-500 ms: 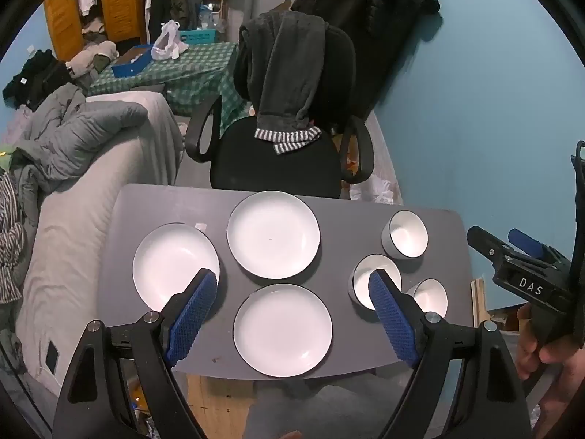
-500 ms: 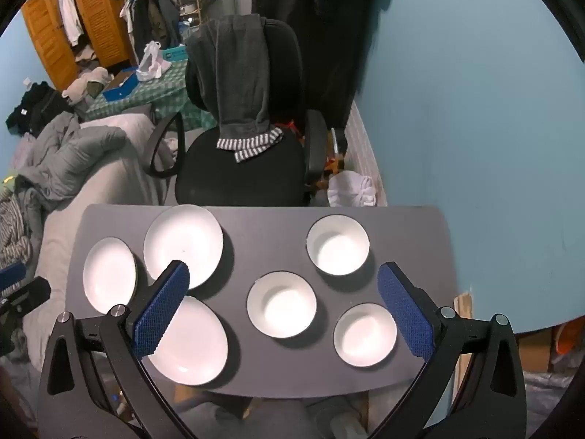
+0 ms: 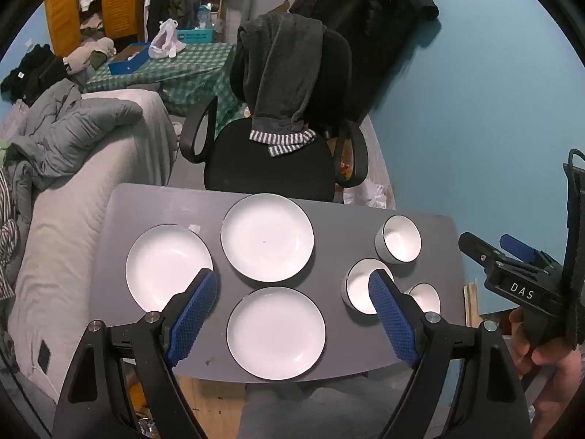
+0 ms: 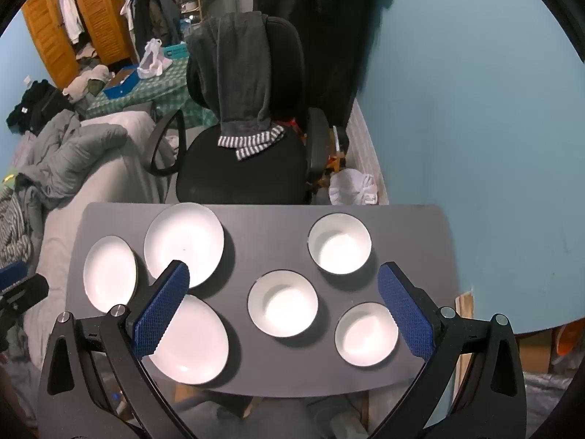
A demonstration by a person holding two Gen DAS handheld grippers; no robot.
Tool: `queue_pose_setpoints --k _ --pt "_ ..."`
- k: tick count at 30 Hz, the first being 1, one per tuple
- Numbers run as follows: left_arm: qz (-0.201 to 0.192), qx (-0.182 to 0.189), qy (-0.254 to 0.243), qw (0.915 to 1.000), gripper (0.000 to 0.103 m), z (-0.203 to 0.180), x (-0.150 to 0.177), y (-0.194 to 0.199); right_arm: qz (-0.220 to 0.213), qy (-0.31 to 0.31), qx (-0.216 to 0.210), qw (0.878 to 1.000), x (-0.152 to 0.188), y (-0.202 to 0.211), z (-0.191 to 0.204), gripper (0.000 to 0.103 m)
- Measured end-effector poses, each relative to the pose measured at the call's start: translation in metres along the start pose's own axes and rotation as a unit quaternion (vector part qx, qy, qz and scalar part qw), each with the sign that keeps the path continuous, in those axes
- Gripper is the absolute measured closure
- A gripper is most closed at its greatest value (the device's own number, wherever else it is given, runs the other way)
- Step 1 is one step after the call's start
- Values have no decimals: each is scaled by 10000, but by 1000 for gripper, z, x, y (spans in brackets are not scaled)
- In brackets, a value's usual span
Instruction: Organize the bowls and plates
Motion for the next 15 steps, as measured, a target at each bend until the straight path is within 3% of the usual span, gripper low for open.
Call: queue_pose_setpoints --k 15 --pt "-14 39 -45 10000 17 2 3 -1 23 58 -10 10000 0 -1 9 1"
Point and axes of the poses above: each gripper's, at about its wrist camera, not at the fingertips, and y roughly against the way its jaws point, z to its left, x to its underside, the point moved 8 cm from there along -y, roughly the way its jaws point, and after that the axes turned 5 degrees about x, right-handed, at the moved point
